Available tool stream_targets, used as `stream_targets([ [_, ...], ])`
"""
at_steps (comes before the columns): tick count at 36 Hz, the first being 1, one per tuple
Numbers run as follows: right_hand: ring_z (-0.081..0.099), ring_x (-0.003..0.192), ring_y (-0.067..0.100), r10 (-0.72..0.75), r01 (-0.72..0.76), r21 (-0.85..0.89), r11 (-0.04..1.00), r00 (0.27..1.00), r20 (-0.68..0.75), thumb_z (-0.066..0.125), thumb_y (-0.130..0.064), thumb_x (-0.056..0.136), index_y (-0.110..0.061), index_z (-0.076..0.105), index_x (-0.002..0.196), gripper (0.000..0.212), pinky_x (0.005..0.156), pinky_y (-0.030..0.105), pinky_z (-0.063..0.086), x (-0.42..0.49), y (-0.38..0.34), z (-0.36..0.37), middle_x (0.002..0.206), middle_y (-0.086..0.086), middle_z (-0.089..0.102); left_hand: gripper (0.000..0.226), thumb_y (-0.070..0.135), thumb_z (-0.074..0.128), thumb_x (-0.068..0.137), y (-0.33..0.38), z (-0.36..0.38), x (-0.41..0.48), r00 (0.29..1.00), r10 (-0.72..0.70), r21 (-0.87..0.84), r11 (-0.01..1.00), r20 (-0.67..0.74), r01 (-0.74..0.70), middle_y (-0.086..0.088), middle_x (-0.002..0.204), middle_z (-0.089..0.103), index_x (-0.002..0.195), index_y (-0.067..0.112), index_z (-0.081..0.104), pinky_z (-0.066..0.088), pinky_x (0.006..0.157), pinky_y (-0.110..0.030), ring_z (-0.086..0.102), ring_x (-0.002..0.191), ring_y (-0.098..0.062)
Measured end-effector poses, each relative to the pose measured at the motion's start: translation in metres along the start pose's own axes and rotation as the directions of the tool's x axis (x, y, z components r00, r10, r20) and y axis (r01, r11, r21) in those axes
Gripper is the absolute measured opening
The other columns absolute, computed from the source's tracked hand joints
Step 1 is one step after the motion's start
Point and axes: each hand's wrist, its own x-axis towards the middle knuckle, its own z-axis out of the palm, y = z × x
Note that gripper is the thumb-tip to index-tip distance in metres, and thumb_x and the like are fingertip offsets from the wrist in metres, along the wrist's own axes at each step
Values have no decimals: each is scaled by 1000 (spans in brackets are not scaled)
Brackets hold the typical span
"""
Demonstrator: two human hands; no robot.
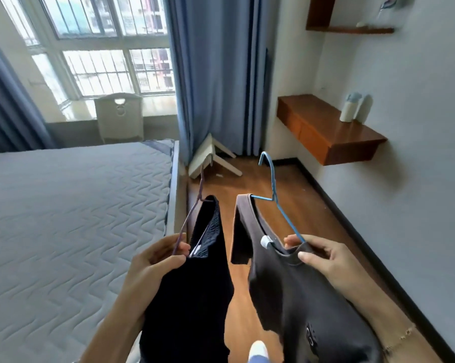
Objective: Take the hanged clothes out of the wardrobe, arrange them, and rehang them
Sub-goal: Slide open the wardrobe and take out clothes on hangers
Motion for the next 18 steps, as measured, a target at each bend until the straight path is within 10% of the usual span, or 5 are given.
stream_targets([
  [18, 66, 88, 1, -22, 31, -28, 999, 961, 276, 58, 4, 85, -14, 73, 96, 26, 79, 6, 47, 351, -16, -21, 99, -5, 74, 30, -4, 71, 70, 24, 40, 258, 969, 8, 99, 995, -246, 17, 2, 76, 73, 96, 12, 71, 51, 63, -7, 67, 72, -5],
])
